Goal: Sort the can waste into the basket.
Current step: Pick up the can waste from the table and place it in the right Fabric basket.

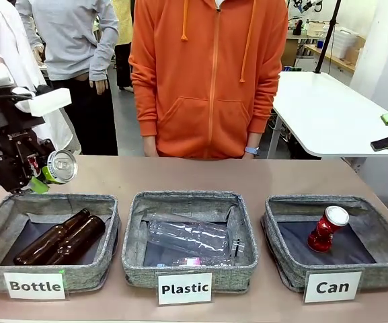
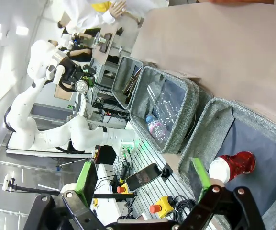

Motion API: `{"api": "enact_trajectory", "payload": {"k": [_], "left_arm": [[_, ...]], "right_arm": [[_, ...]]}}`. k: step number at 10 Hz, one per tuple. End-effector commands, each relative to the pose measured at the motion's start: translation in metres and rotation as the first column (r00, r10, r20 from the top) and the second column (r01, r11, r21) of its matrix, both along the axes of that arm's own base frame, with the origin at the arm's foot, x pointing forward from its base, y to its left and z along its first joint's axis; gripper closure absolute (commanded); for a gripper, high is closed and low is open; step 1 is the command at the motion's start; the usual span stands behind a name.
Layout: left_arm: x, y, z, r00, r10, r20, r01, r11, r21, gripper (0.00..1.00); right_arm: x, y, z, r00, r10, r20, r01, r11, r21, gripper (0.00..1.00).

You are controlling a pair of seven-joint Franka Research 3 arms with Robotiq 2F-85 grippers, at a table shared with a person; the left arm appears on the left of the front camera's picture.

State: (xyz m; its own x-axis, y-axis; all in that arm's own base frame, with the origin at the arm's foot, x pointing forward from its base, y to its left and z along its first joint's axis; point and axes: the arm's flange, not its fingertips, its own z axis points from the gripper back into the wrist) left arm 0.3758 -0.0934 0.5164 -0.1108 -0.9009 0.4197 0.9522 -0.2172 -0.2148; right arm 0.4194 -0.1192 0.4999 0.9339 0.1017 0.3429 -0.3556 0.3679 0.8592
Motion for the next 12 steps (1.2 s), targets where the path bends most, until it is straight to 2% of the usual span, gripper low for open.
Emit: {"api": "enact_trajectory", "payload": {"k": [1, 2, 3, 4, 5, 6, 7, 8, 9, 10, 12], "left_arm": [[-0.002, -0.012, -0.003, 0.996, 0.085, 0.004, -0.085, 0.994, -0.066, 1.0], [-0.017, -0.036, -0.004, 0.996, 0.087, 0.002, -0.086, 0.987, -0.133, 1.0], [-0.036, -0.069, -0.003, 0.993, 0.116, 0.025, -0.103, 0.947, -0.305, 1.0], [-0.049, -0.104, -0.005, 0.98, 0.189, 0.053, -0.146, 0.88, -0.451, 1.0], [-0.056, -0.147, -0.011, 0.99, 0.137, 0.038, -0.098, 0.853, -0.512, 1.0], [-0.056, -0.2, -0.023, 0.995, 0.101, 0.007, -0.084, 0.859, -0.506, 1.0], [-0.042, -0.254, -0.03, 0.976, 0.216, -0.013, -0.188, 0.816, -0.546, 1.0], [-0.027, -0.304, -0.037, 0.952, 0.305, -0.006, -0.254, 0.784, -0.567, 1.0], [-0.016, -0.353, -0.048, 0.948, 0.319, -0.001, -0.259, 0.768, -0.586, 1.0], [-0.009, -0.402, -0.053, 0.969, 0.241, 0.049, -0.175, 0.815, -0.552, 1.0], [0.01, -0.461, -0.049, 0.979, 0.173, 0.106, -0.101, 0.87, -0.482, 1.0]], "right_arm": [[0.0, 0.0, 0.0, 1.0, 0.0, 0.0, 0.0, 1.0, 0.0, 0.0], [-0.006, -0.007, 0.004, 1.0, 0.003, -0.015, -0.003, 1.0, 0.01, 0.0], [-0.014, -0.016, 0.016, 0.999, -0.048, -0.014, 0.048, 0.999, 0.011, 0.0], [-0.025, -0.028, 0.031, 0.997, -0.082, -0.013, 0.082, 0.996, 0.018, 0.0], [-0.037, -0.046, 0.041, 0.995, -0.101, -0.024, 0.101, 0.995, 0.024, 0.0], [-0.053, -0.071, 0.049, 0.992, -0.119, -0.05, 0.121, 0.991, 0.052, 0.0], [-0.068, -0.092, 0.054, 0.991, -0.124, -0.059, 0.128, 0.988, 0.081, 0.0], [-0.084, -0.108, 0.054, 0.985, -0.16, -0.072, 0.164, 0.985, 0.056, 0.0], [-0.102, -0.125, 0.052, 0.977, -0.201, -0.078, 0.202, 0.979, 0.005, 0.0], [-0.119, -0.142, 0.044, 0.95, -0.288, -0.118, 0.279, 0.957, -0.085, 0.0], [-0.14, -0.16, 0.026, 0.927, -0.336, -0.168, 0.307, 0.935, -0.179, 0.0]]}}
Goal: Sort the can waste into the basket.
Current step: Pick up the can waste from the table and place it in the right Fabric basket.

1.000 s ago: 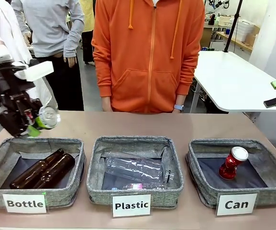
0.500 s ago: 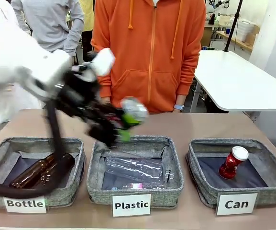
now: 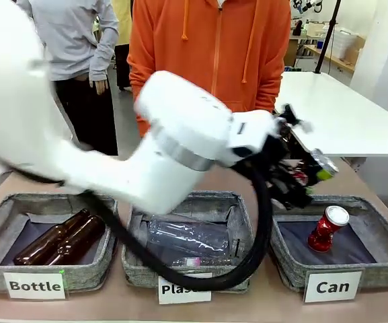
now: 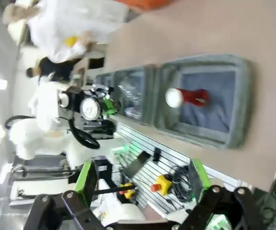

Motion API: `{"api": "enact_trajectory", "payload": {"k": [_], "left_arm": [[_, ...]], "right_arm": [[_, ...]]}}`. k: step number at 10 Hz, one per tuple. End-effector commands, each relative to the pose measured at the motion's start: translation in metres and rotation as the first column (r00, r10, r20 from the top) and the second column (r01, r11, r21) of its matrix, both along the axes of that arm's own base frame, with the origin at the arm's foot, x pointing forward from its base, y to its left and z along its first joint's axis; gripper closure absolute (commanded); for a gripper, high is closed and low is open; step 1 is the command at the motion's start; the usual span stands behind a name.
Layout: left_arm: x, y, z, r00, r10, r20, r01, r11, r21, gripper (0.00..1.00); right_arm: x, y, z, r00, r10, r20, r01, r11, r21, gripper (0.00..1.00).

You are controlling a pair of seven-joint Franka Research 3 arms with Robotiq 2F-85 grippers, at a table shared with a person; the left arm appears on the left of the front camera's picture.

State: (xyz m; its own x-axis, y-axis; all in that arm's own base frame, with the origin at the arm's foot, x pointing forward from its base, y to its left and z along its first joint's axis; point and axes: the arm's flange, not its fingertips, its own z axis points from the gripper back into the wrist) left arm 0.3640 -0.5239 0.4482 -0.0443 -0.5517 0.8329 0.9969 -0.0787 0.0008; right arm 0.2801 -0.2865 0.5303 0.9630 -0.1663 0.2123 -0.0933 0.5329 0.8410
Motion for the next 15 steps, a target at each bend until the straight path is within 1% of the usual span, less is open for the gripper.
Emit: {"api": "enact_trajectory", "payload": {"k": [1, 2, 3, 4, 5, 6, 7, 8, 9, 10, 12, 14, 15], "left_arm": [[0.029, -0.054, 0.019, 0.995, -0.097, 0.006, 0.096, 0.991, 0.096, 1.0], [0.043, -0.079, 0.012, 0.994, -0.101, -0.038, 0.104, 0.988, 0.114, 1.0], [0.051, -0.097, 0.005, 0.995, -0.096, -0.027, 0.099, 0.985, 0.139, 1.0], [0.059, -0.114, 0.001, 0.995, -0.096, -0.039, 0.101, 0.983, 0.153, 1.0], [0.063, -0.123, 0.0, 0.983, -0.176, -0.061, 0.184, 0.966, 0.181, 1.0], [0.043, -0.08, -0.012, 0.996, -0.092, -0.009, 0.093, 0.985, 0.148, 1.0], [0.043, -0.08, -0.012, 0.996, -0.092, -0.009, 0.093, 0.985, 0.148, 1.0], [0.056, -0.096, -0.015, 0.993, -0.117, -0.03, 0.12, 0.978, 0.17, 1.0], [0.051, -0.096, -0.018, 0.986, -0.153, -0.064, 0.161, 0.973, 0.164, 0.79], [0.05, -0.095, -0.018, 0.987, -0.154, -0.042, 0.159, 0.972, 0.171, 0.41], [0.049, -0.096, -0.014, 0.986, -0.163, -0.036, 0.167, 0.969, 0.183, 0.0], [0.045, -0.094, -0.012, 0.986, -0.161, -0.031, 0.164, 0.968, 0.191, 0.0], [0.044, -0.09, -0.011, 0.987, -0.155, -0.034, 0.158, 0.969, 0.19, 0.08]], "right_arm": [[-0.007, -0.002, -0.014, 0.997, -0.006, -0.077, 0.0, 0.997, -0.076, 0.0], [-0.009, -0.015, -0.02, 0.997, -0.048, -0.053, 0.044, 0.996, -0.077, 0.0], [-0.007, -0.008, -0.008, 0.999, -0.011, -0.038, 0.01, 0.999, -0.045, 0.0], [-0.007, -0.008, -0.008, 0.999, -0.011, -0.038, 0.01, 0.999, -0.045, 0.0], [-0.007, -0.008, -0.008, 0.999, -0.011, -0.038, 0.01, 0.999, -0.045, 0.0], [-0.007, -0.008, -0.008, 0.999, -0.011, -0.038, 0.01, 0.999, -0.045, 0.0], [-0.007, -0.008, -0.008, 0.999, -0.011, -0.038, 0.01, 0.999, -0.045, 0.0], [-0.007, -0.008, -0.008, 0.999, -0.011, -0.038, 0.01, 0.999, -0.045, 0.0], [-0.007, -0.008, -0.008, 0.999, -0.011, -0.038, 0.01, 0.999, -0.045, 0.0], [-0.007, -0.008, -0.008, 0.999, -0.011, -0.038, 0.01, 0.999, -0.045, 0.0], [-0.007, -0.008, -0.008, 0.999, -0.011, -0.038, 0.01, 0.999, -0.045, 0.0], [-0.007, -0.008, -0.008, 0.999, -0.011, -0.038, 0.01, 0.999, -0.045, 0.0], [-0.007, -0.008, -0.008, 0.999, -0.011, -0.038, 0.01, 0.999, -0.045, 0.0]]}}
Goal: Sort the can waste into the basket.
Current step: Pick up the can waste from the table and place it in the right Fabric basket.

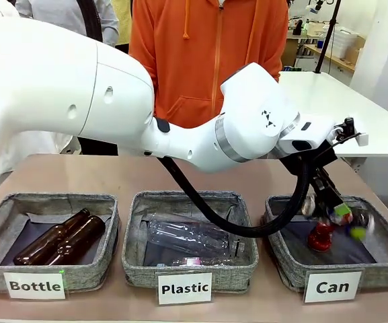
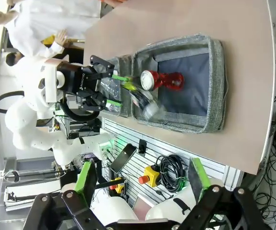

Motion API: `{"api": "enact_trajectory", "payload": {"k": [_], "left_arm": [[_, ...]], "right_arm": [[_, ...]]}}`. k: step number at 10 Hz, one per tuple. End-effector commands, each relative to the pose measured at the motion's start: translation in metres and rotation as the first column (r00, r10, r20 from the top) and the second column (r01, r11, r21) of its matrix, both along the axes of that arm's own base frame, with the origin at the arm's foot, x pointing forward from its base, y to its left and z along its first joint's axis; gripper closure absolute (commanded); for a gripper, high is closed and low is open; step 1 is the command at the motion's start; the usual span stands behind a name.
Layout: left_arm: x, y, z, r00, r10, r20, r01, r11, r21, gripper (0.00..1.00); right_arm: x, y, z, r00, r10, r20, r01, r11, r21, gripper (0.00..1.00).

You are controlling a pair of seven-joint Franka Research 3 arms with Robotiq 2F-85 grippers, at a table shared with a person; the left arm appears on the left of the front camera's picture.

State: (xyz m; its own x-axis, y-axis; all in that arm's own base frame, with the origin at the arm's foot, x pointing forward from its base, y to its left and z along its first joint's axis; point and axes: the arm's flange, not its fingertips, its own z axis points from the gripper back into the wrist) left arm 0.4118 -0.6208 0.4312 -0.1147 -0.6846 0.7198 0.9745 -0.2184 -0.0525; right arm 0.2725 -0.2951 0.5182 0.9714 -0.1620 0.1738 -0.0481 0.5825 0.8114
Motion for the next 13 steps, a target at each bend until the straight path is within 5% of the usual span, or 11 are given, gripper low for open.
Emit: {"api": "enact_trajectory", "payload": {"k": [1, 4, 6, 9, 10, 11, 13], "left_arm": [[-0.006, 0.011, 0.006, 1.0, -0.004, 0.014, 0.004, 1.0, 0.011, 0.0], [-0.01, 0.025, 0.02, 1.0, -0.002, 0.004, 0.003, 1.0, -0.01, 0.0], [-0.014, 0.058, 0.041, 0.991, 0.052, -0.119, -0.049, 0.998, 0.031, 0.0], [-0.009, 0.165, 0.093, 0.938, 0.248, -0.241, -0.249, 0.968, 0.026, 0.0], [-0.01, 0.208, 0.105, 0.896, 0.327, -0.3, -0.328, 0.943, 0.048, 0.0], [-0.009, 0.254, 0.116, 0.811, 0.424, -0.404, -0.416, 0.902, 0.114, 0.0], [-0.008, 0.364, 0.119, 0.681, 0.542, -0.493, -0.532, 0.828, 0.177, 0.0]], "right_arm": [[0.001, 0.001, 0.004, 1.0, -0.003, 0.011, 0.003, 1.0, 0.015, 0.0], [0.001, 0.001, 0.004, 1.0, -0.003, 0.011, 0.003, 1.0, 0.015, 0.0], [0.0, 0.0, 0.0, 1.0, 0.0, 0.0, 0.0, 1.0, 0.0, 0.0], [0.063, 0.074, -0.002, 0.99, 0.133, 0.049, -0.135, 0.989, 0.057, 0.0], [0.085, 0.11, -0.004, 0.973, 0.213, 0.09, -0.22, 0.972, 0.08, 0.0], [0.103, 0.149, -0.008, 0.952, 0.284, 0.116, -0.298, 0.946, 0.125, 0.0], [0.129, 0.23, -0.026, 0.938, 0.331, 0.1, -0.346, 0.904, 0.253, 0.0]]}}
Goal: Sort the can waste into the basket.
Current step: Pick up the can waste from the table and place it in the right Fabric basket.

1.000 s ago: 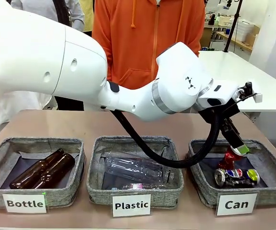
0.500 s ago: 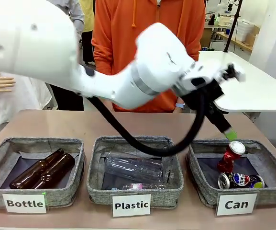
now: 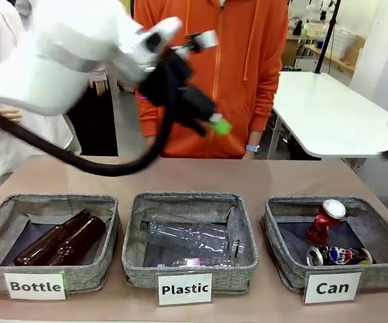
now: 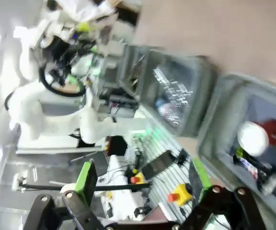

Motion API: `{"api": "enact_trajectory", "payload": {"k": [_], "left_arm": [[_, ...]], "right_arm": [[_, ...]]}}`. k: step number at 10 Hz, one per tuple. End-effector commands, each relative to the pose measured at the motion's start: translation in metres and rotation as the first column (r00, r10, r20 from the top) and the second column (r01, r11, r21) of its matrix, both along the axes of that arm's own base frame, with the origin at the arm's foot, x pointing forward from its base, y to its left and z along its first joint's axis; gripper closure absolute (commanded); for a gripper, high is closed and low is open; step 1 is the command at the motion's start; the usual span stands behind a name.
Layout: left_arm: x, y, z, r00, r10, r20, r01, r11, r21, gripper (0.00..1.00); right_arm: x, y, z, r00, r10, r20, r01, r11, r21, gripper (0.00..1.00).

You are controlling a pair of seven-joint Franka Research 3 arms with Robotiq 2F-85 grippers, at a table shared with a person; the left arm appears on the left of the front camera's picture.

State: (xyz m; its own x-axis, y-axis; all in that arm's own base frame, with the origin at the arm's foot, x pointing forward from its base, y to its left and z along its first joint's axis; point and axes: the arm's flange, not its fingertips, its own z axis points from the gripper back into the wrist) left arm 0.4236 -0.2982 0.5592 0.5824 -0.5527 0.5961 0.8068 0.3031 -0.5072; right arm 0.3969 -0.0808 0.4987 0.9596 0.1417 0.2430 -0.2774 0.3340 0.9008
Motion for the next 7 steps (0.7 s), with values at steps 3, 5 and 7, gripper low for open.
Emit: {"api": "enact_trajectory", "payload": {"k": [3, 5, 7], "left_arm": [[-0.025, 0.204, -0.048, 0.972, 0.043, -0.232, -0.059, 0.996, -0.061, 0.0], [-0.045, 0.298, -0.083, 0.966, 0.086, -0.244, -0.155, 0.947, -0.28, 0.0], [-0.065, 0.34, -0.115, 0.972, 0.118, -0.202, -0.191, 0.899, -0.394, 0.0]], "right_arm": [[0.012, 0.091, -0.024, 0.996, -0.035, -0.087, 0.047, 0.988, 0.145, 0.0], [0.017, 0.099, -0.035, 0.991, -0.04, -0.13, 0.067, 0.976, 0.207, 0.0], [0.016, 0.099, -0.038, 0.995, -0.006, -0.095, 0.023, 0.984, 0.179, 0.0]]}}
